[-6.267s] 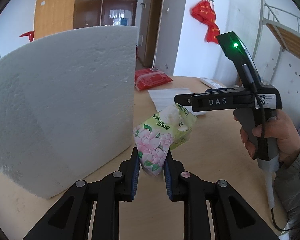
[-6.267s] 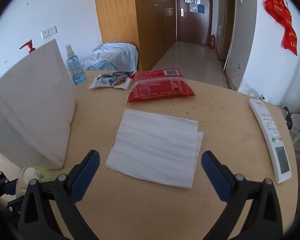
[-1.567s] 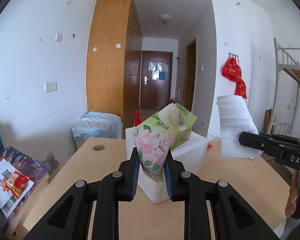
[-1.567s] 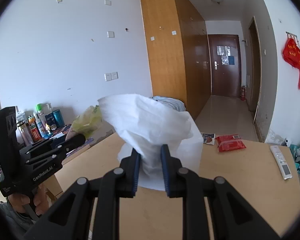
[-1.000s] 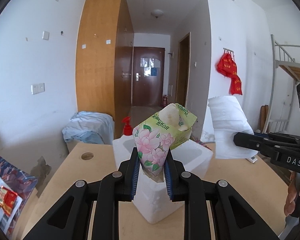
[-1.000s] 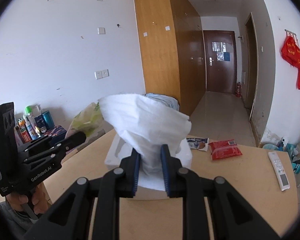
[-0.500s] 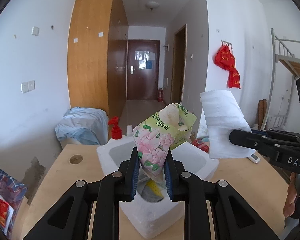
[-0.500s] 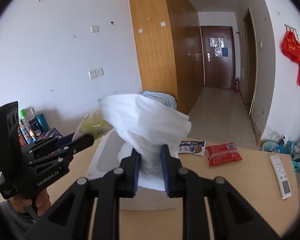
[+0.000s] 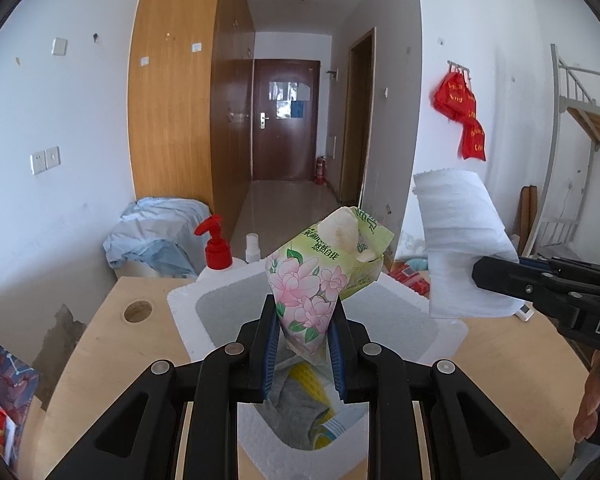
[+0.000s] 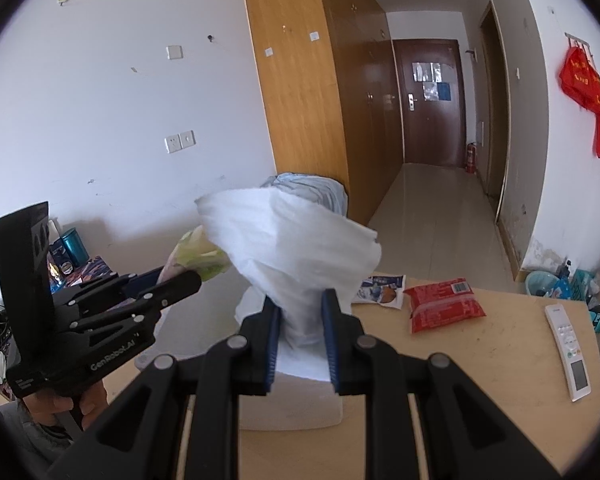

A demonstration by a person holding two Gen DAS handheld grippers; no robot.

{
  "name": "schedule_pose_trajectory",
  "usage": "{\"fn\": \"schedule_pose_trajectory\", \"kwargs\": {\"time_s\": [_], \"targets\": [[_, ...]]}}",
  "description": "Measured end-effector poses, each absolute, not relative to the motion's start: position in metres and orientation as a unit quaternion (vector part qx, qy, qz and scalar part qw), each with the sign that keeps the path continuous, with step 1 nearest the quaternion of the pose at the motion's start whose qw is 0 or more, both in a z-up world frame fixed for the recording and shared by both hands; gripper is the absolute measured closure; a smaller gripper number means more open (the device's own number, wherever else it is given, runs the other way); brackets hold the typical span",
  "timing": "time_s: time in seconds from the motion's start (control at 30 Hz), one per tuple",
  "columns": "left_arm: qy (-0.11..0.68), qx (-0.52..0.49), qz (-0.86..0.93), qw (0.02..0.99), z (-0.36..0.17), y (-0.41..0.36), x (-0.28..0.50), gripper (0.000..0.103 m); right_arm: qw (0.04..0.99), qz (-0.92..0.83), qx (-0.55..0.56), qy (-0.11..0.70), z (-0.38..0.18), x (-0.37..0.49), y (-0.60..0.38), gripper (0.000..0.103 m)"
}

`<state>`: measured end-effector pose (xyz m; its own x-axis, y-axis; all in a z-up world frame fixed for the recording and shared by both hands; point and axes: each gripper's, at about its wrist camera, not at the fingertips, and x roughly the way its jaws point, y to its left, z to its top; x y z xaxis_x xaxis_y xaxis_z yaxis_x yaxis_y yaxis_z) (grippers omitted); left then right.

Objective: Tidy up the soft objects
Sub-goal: 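Open the left tool to drop the tissue pack into the foam box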

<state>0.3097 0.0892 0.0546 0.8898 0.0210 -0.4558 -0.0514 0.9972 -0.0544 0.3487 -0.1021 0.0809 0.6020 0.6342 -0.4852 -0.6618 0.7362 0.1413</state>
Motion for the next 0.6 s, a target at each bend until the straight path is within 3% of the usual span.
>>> {"fn": "schedule_pose_trajectory", "kwargs": {"time_s": [0.1, 0.27, 0.33, 0.37, 0.6], "targets": [[0.234, -0.029, 0.023, 0.971, 0.0541, 0.0882, 0.3123, 0.079, 0.895, 0.361, -0.025, 0.262, 0.0802, 0.3511, -0.1024, 0.079], [0.227, -0.019, 0.042, 0.973, 0.0554, 0.0870, 0.3128, 0.056, 0.895, 0.359, -0.029, 0.263, 0.0808, 0.3531, -0.0994, 0.079], [0.222, -0.021, 0.050, 0.974, 0.0561, 0.0892, 0.3114, 0.020, 0.896, 0.357, -0.030, 0.263, 0.0815, 0.3543, -0.0986, 0.079], [0.215, -0.023, 0.054, 0.975, 0.0566, 0.0907, 0.3094, 0.015, 0.896, 0.357, -0.030, 0.264, 0.0814, 0.3550, -0.0987, 0.079], [0.215, -0.025, 0.062, 0.974, 0.0565, 0.0946, 0.3079, 0.012, 0.896, 0.355, -0.036, 0.264, 0.0808, 0.3560, -0.0970, 0.079]]}}
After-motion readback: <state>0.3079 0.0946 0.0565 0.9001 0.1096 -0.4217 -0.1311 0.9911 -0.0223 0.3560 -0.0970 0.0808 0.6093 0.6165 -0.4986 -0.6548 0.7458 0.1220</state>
